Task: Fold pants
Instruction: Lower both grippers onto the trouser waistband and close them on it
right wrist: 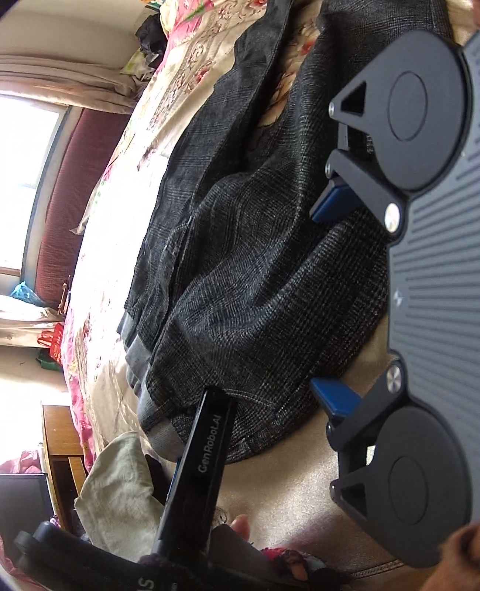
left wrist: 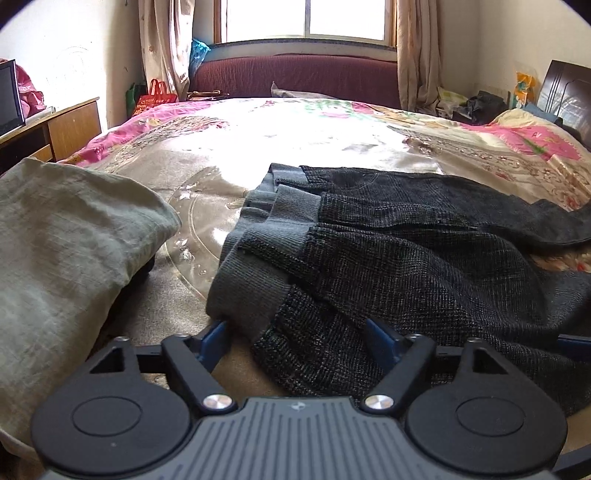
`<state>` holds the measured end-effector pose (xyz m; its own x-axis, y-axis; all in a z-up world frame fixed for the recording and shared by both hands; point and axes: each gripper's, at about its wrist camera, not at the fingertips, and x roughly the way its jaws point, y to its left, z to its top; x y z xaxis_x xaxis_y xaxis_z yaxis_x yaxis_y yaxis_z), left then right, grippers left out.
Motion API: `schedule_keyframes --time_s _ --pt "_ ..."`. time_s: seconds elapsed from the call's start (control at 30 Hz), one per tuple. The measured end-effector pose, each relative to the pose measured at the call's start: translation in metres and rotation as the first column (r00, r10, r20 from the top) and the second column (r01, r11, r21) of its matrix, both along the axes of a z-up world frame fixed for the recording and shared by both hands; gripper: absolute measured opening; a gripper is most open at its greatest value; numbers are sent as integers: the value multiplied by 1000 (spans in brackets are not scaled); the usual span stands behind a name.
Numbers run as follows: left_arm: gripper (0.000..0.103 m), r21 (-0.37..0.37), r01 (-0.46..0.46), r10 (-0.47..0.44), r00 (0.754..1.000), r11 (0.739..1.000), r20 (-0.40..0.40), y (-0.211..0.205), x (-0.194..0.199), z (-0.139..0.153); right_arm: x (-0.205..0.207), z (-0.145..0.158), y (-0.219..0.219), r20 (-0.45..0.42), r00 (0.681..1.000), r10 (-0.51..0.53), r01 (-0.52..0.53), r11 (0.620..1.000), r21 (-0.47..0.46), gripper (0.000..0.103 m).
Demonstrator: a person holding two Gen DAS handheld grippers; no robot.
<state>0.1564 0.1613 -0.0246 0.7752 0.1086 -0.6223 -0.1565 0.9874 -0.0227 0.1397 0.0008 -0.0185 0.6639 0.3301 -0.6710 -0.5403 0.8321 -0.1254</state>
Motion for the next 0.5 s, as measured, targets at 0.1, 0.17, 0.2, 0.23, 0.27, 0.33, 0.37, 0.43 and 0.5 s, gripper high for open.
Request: schedule_keyframes --time_s 0.1,0.17,0.2,0.23,0.27,0.33,0.37,0.43,0.5 --pt "72 -10 7 -7 1000 1000 13 6 -4 -1 -3 0 2 11 999 32 -32 999 -6 77" --pt "72 -18 9 -9 1000 1000 3 8 1 -1 -5 1 11 41 997 68 -67 997 -32 77" --pt "73 -22 13 -13 1000 1000 -3 8 4 0 -8 1 15 60 994 90 -87 995 -44 76" --pt "77 -29 12 -12 1000 999 -6 9 7 0 -9 1 18 72 991 112 -108 993 -53 76" --pt "79 -34 8 -8 1000 999 -9 9 9 1 -10 0 22 75 988 133 -129 990 -60 76" --pt "84 -28 6 -6 1000 1000 -12 8 16 0 -8 -5 32 67 985 157 -151 985 -86 77" --pt "88 -20 1 -1 1000 1000 -14 8 18 -1 -6 -8 36 68 985 157 -151 984 -94 77" --pt "92 -10 -9 9 1000 1000 -21 9 24 -3 2 -10 41 58 988 145 -139 986 -86 78" --pt "73 -28 -4 4 1000 1000 -6 11 22 -1 8 -9 42 39 990 134 -131 989 -62 75"
